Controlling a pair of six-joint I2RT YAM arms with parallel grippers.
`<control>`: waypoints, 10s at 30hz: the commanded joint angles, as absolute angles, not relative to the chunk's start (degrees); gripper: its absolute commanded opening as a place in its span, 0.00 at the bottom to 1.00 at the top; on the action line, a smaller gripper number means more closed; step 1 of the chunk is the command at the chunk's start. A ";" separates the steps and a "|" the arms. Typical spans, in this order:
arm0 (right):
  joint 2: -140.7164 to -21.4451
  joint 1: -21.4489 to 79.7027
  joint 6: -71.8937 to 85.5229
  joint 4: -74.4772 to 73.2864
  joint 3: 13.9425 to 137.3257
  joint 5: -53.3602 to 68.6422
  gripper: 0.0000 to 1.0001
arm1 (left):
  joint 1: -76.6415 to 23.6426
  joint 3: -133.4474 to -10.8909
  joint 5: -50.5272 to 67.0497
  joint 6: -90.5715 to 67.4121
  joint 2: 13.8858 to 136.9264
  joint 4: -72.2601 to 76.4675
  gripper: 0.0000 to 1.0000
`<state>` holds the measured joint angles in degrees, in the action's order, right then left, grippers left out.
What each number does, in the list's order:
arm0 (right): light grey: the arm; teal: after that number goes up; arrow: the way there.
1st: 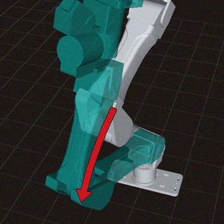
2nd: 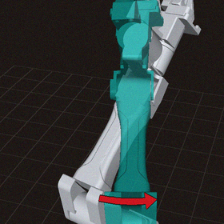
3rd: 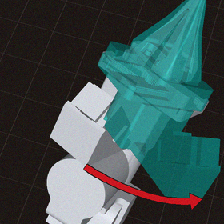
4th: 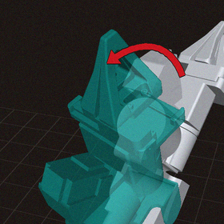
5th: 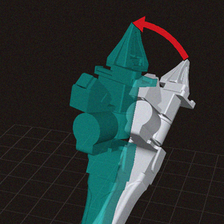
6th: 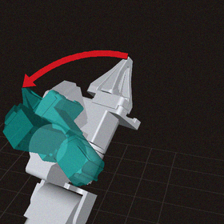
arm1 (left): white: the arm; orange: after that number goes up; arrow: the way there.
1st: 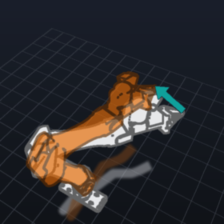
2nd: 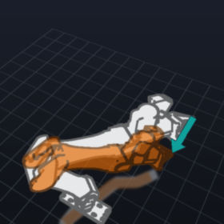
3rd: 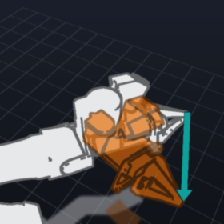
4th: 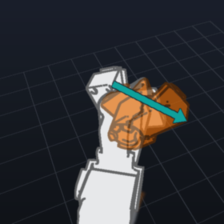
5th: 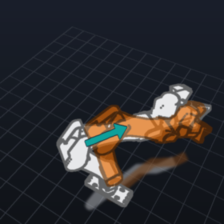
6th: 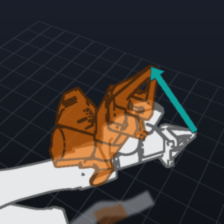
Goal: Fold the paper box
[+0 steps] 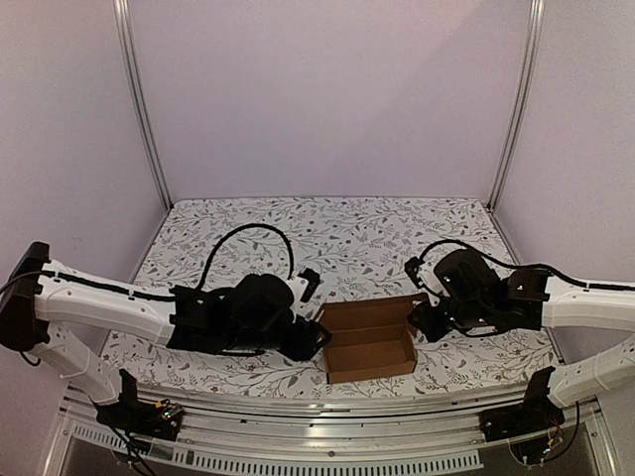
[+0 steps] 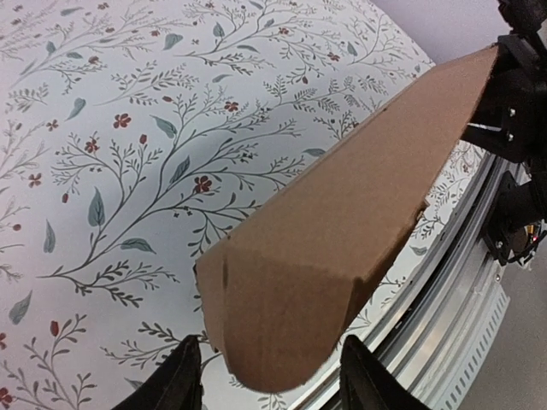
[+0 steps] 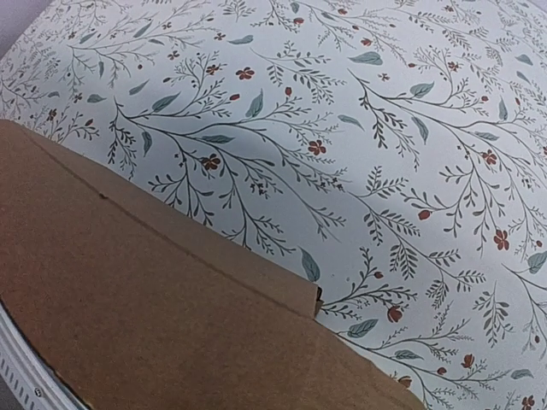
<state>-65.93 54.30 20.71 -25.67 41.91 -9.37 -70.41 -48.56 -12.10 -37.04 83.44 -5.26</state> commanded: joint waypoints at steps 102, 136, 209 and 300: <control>-75.14 79.10 47.00 -13.28 35.64 -47.52 0.13 | -73.36 -60.53 -21.83 -50.95 102.30 -13.83 0.00; -62.22 68.17 26.86 -29.96 56.06 -31.94 0.20 | -76.23 -60.13 -42.33 -49.23 104.90 -15.18 0.00; -95.68 72.95 41.73 -10.35 47.28 -38.10 0.00 | -84.76 -50.42 -31.84 -54.98 92.12 -27.77 0.51; -77.35 61.42 54.81 -7.39 35.85 -4.66 0.48 | -67.06 -51.54 -19.57 -53.07 97.29 -16.00 0.44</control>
<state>-74.48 62.87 56.86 -11.92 33.41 -7.14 -68.60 -54.33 -20.08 -51.16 97.91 -11.70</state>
